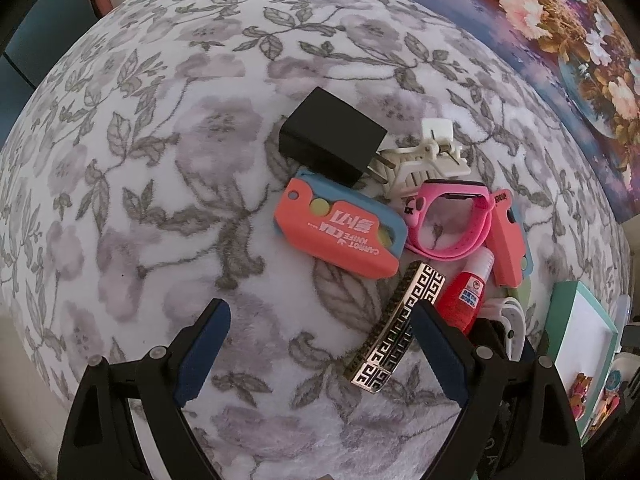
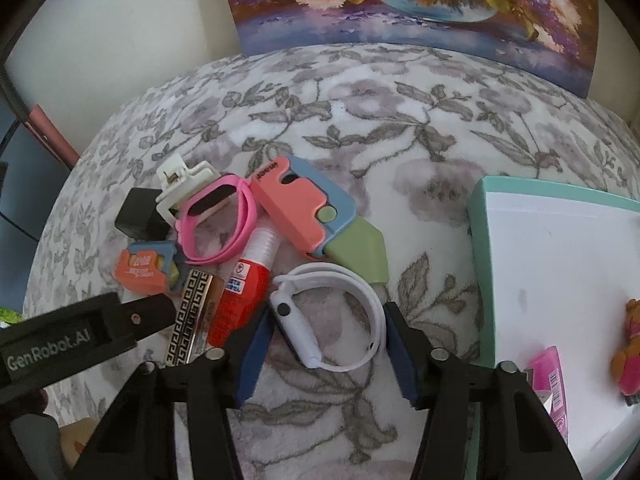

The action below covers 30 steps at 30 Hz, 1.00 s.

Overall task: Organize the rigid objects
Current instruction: 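Reach the left tool toward the patterned comb while the right tool approaches the white watch, then grasp the patterned comb with the left tool while the right tool grasps the white watch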

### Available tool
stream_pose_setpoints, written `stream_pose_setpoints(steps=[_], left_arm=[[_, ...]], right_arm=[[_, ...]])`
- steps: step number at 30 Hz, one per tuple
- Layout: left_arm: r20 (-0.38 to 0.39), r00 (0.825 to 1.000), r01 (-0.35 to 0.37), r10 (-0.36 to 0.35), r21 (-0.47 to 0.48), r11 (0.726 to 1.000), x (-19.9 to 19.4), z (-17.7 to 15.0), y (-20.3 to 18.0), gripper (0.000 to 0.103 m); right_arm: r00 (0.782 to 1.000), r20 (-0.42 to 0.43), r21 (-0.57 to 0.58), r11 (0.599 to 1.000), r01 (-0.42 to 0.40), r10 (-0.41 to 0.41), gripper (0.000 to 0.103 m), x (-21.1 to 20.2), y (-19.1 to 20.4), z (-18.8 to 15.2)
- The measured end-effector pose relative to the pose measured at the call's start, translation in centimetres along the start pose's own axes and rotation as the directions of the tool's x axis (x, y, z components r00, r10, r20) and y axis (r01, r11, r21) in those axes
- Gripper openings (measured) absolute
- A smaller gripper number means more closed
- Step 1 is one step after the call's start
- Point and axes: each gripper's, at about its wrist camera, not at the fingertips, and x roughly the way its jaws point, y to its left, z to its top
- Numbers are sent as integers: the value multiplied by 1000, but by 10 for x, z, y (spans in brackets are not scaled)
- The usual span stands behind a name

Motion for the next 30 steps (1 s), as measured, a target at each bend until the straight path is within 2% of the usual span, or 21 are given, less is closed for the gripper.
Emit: stream_pose_setpoints(steps=[9,13,17,21,23,25,26,29,30], left_arm=[[6,1000,14,-15,23,1000,-2,8,-6,92],[13,1000,25,-25,45,999,0,7,-14,92],[17,1000,-21,19,99,995,7,4,-28,92],[29,999,-26,22,125,992,10,3,-38,90],[39,999,-30,24,150,988,10,0,-46,82],[37,999,-32,26,174,984,11,-2,-53,68],[34,999,-42,36,184,982,13,-3,-56,56],[39,998,-58,51,204,977,14,-5,-62,52],[38,998,-50,43,202,978,14,-6,-63,47]], right_arm=[[1000,10,46,999,-29,29,57,-11,-12,6],[1000,26,36,999,5,-6,57,-19,-13,9],[1000,16,68,998,-9,8,57,-19,-20,9],[1000,24,82,997,-8,6,57,-23,-24,10],[1000,28,86,996,-6,4,57,-24,-25,10],[1000,27,93,996,-10,7,57,-23,-27,10],[1000,24,97,995,-10,7,57,-23,-27,10],[1000,20,98,995,-7,5,57,-22,-29,10],[1000,19,100,995,-7,6,57,-22,-29,10]])
